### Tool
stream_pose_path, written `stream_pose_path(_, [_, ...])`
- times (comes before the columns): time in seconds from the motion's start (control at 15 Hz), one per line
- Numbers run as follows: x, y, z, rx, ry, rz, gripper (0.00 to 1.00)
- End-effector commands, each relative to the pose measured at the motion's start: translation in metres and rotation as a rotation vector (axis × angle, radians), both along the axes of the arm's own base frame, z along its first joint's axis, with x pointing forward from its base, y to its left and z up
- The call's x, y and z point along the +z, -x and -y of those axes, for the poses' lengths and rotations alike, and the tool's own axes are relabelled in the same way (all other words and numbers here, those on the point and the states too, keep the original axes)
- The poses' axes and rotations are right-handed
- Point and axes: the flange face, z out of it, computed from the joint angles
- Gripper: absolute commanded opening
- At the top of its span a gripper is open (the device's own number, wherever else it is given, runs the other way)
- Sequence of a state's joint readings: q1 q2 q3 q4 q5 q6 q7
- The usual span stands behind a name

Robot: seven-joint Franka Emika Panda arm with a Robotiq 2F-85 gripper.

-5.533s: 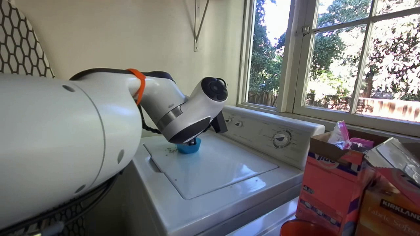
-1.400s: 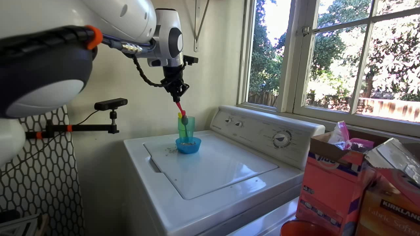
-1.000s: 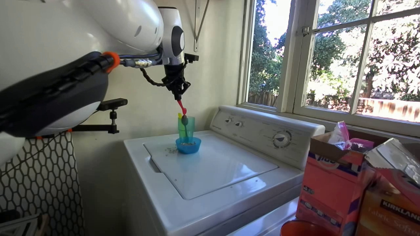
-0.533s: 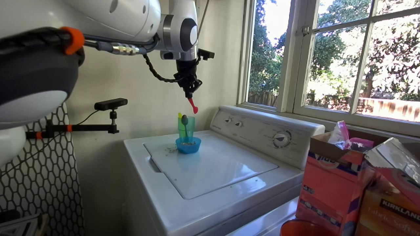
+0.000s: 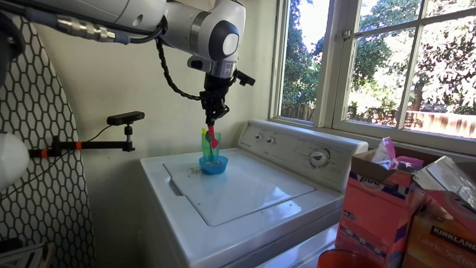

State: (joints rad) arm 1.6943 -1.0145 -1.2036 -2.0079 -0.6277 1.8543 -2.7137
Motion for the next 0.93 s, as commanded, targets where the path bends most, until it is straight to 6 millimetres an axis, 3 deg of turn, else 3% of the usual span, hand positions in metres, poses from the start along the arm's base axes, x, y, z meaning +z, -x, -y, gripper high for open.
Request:
stream_pose_path(0.0, [-0.03, 0.004, 0.002, 0.028, -0.042, -0.111, 0.03])
stream_pose_path(0.27, [-0.063, 0.002, 0.005, -0.017, -0.1, -0.153, 0.03])
stream_pose_path(0.53, [-0.084, -0.006, 0.008, -0.105, -0.224, -0.094, 0.03])
stream_pose_path(0.87, [-0.108, -0.01, 0.003, -0.152, -0.257, -0.106, 0.03])
